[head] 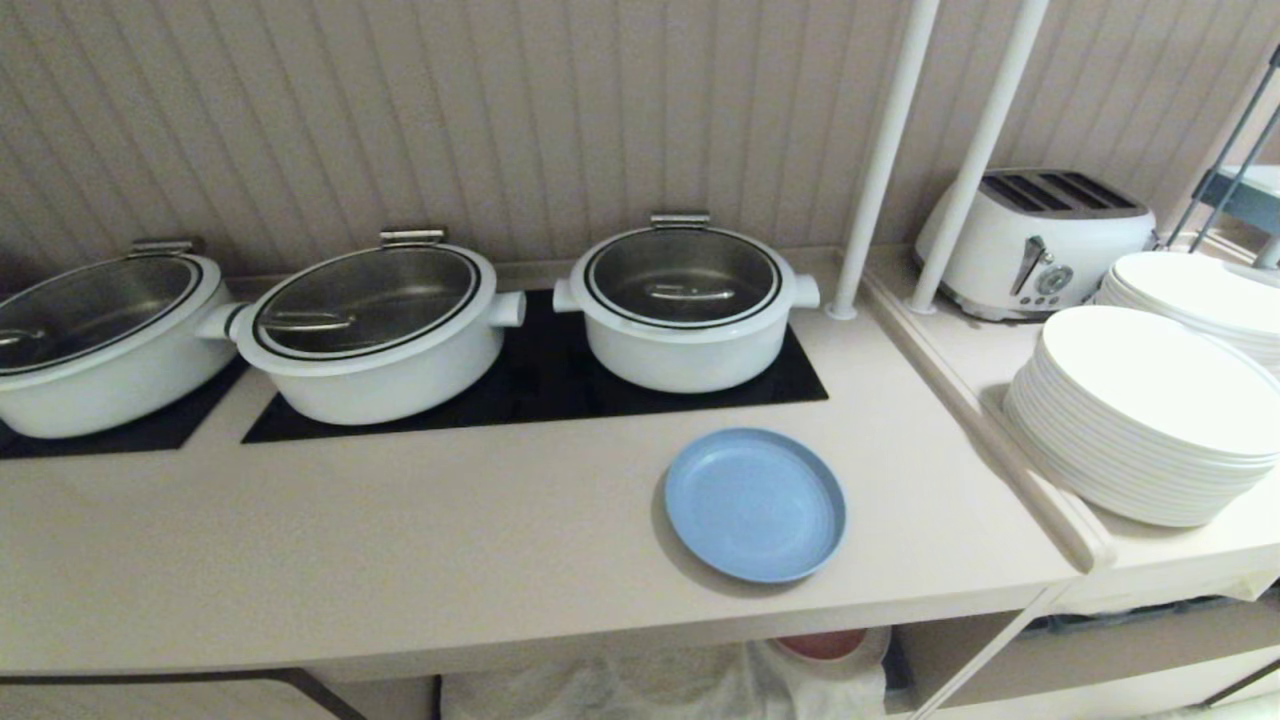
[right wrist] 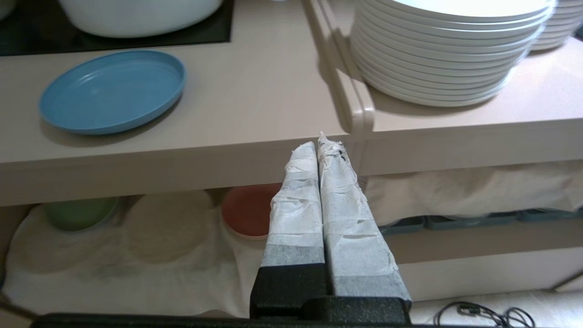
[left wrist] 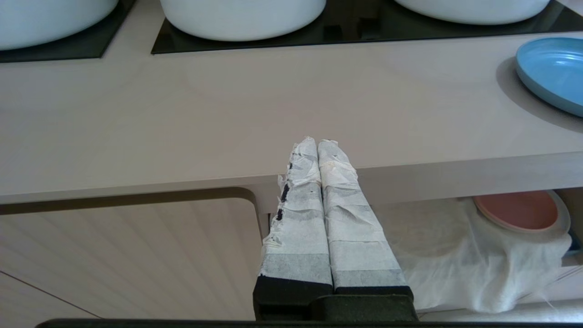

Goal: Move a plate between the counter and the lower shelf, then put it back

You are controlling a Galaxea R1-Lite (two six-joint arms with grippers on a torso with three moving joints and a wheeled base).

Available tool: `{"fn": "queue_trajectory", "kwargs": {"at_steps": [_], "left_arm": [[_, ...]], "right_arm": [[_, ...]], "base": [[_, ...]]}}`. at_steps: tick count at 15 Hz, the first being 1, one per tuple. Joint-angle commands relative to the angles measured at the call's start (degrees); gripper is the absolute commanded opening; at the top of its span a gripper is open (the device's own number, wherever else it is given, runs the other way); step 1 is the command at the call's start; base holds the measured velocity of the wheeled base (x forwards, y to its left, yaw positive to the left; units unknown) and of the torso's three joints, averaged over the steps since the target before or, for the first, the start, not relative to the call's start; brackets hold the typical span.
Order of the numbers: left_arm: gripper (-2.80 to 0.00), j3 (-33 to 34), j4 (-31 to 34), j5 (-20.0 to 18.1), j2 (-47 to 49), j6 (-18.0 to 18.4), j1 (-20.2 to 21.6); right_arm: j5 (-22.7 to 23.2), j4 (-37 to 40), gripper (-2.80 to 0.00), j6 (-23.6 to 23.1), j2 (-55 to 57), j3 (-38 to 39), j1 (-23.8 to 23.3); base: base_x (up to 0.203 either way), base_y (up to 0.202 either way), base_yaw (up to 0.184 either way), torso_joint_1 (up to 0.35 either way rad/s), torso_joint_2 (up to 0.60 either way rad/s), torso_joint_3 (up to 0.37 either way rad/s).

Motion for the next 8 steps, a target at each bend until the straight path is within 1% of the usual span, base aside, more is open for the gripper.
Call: {"fn": "queue_trajectory", "kwargs": {"at_steps": [1, 5, 8], "left_arm": [[-2.8, 0.0, 0.0, 0.0, 0.0, 0.0, 0.0], [-2.8, 0.0, 0.0, 0.0, 0.0, 0.0, 0.0], [-2.8, 0.0, 0.0, 0.0, 0.0, 0.0, 0.0]], "right_arm": [[-0.4, 0.0, -2.8, 0.1, 0.1, 0.0, 0.0], [-0.5, -0.2, -2.8, 2.6, 0.1, 0.0, 0.1], [-0.6, -0.3, -2.8, 2.9, 0.1, 0.0, 0.0]], "base": [[0.0, 0.0, 0.0, 0.0, 0.0, 0.0], [0.0, 0.0, 0.0, 0.0, 0.0, 0.0], [0.0, 0.0, 0.0, 0.0, 0.0, 0.0]]}}
